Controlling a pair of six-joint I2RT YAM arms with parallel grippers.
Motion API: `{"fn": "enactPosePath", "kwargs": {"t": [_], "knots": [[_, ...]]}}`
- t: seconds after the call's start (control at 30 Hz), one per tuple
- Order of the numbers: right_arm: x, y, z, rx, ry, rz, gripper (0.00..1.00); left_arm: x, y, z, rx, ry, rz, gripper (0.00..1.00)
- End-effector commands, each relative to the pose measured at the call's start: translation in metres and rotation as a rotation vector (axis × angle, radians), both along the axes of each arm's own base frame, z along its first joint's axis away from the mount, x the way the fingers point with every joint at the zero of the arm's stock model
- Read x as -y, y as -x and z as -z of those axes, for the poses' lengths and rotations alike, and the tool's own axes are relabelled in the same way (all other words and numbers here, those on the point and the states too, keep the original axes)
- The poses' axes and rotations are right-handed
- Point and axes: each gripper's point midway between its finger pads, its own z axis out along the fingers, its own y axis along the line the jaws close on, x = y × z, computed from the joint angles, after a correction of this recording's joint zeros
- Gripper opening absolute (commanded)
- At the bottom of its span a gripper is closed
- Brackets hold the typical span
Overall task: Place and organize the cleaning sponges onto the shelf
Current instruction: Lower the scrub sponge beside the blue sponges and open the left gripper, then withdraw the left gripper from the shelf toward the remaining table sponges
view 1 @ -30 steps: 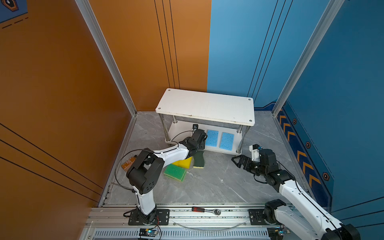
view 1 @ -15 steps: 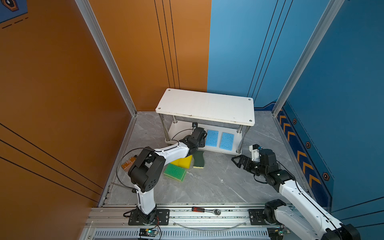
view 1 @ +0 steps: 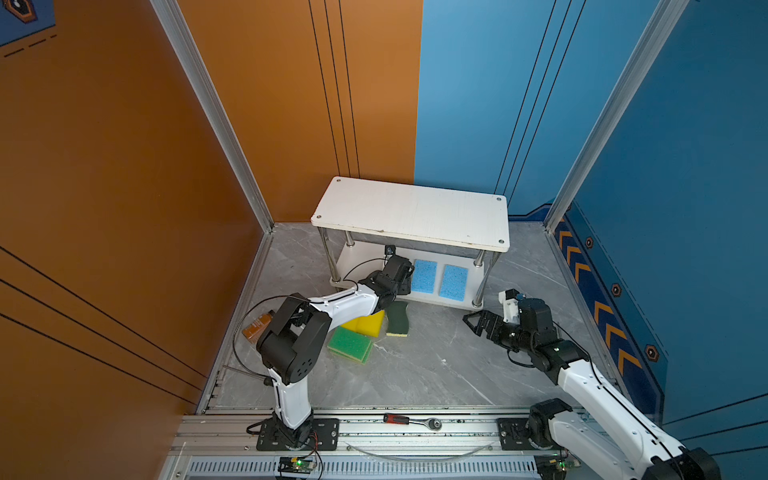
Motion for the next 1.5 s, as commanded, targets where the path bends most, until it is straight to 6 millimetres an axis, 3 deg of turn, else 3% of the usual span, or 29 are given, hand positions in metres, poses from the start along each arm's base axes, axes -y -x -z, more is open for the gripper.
{"fn": "enactPosePath", "kwargs": {"t": [0.0, 0.7, 0.73, 1.03, 1.3, 1.47], "knots": [[0.003, 0.003, 0.005, -0.019, 0.003, 0.014, 1.0, -0.003, -0.003, 0.01, -0.027, -0.007, -0.003, 0.76], [0.004, 0.004, 0.005, -0.022, 0.003, 0.017, 1.0, -0.009, 0.002, 0.008, -0.025, -0.015, -0.018, 0.85], [0.003, 0.004, 0.005, -0.021, 0.002, 0.016, 1.0, -0.01, 0.001, 0.006, -0.02, -0.013, -0.025, 0.91], [0.003, 0.004, 0.005, -0.017, 0.0, 0.011, 1.0, -0.009, 0.001, -0.027, 0.04, 0.01, -0.027, 0.98], [0.001, 0.001, 0.002, -0.017, -0.007, 0.009, 1.0, -0.016, 0.005, -0.054, 0.077, 0.0, -0.03, 0.99], [0.001, 0.0, 0.001, -0.014, -0.002, 0.009, 1.0, -0.02, 0.019, -0.068, 0.096, 0.009, -0.021, 0.98]]}}
